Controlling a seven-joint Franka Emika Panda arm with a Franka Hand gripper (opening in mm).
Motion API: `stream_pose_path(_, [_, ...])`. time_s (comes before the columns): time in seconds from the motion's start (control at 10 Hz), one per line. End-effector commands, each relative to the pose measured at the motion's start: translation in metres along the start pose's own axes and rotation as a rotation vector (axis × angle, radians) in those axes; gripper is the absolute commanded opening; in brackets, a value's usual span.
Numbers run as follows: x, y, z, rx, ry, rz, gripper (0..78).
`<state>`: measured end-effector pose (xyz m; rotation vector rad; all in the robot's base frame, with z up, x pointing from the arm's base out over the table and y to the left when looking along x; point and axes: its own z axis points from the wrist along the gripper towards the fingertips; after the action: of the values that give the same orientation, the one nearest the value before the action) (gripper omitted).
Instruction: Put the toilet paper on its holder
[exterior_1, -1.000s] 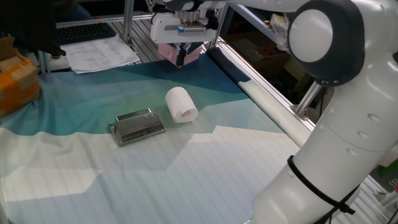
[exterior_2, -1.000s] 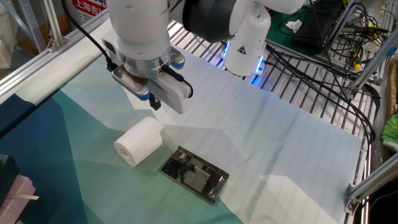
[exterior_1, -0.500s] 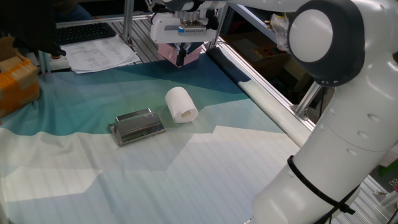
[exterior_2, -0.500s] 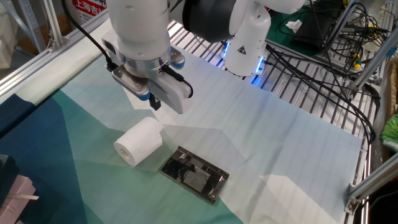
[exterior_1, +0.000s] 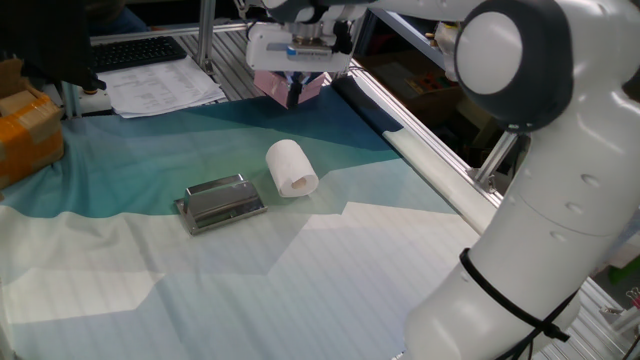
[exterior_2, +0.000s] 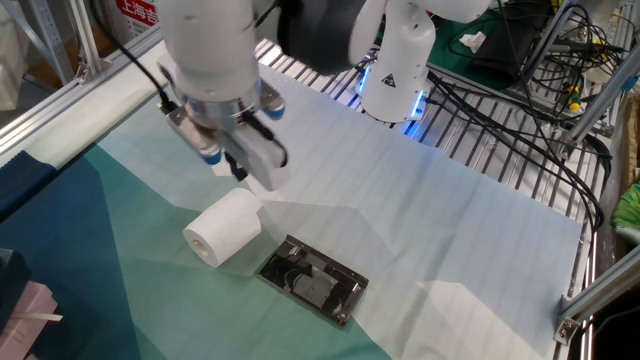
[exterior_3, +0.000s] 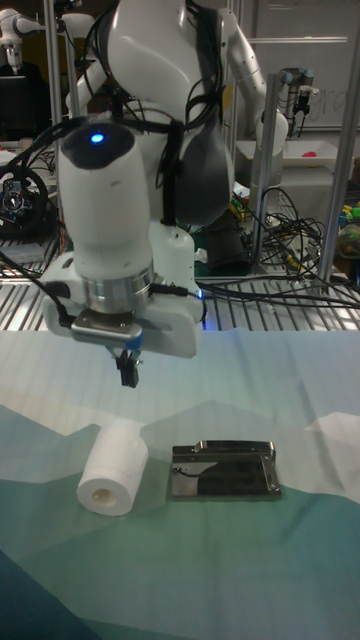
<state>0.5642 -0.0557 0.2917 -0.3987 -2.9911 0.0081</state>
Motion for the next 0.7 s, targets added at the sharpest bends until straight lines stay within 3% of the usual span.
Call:
stream_pose_path(0.1, [-0.024,-0.008,0.032,0.003,-0.045,-0.016,0.0])
stream_pose_path(0.3, [-0.032,-0.014,0.051,-0.002,-0.068,-0.037,0.0])
stream_pose_path(0.7, [-0.033,-0.023,0.079,-0.008,-0.091,-0.06,0.0])
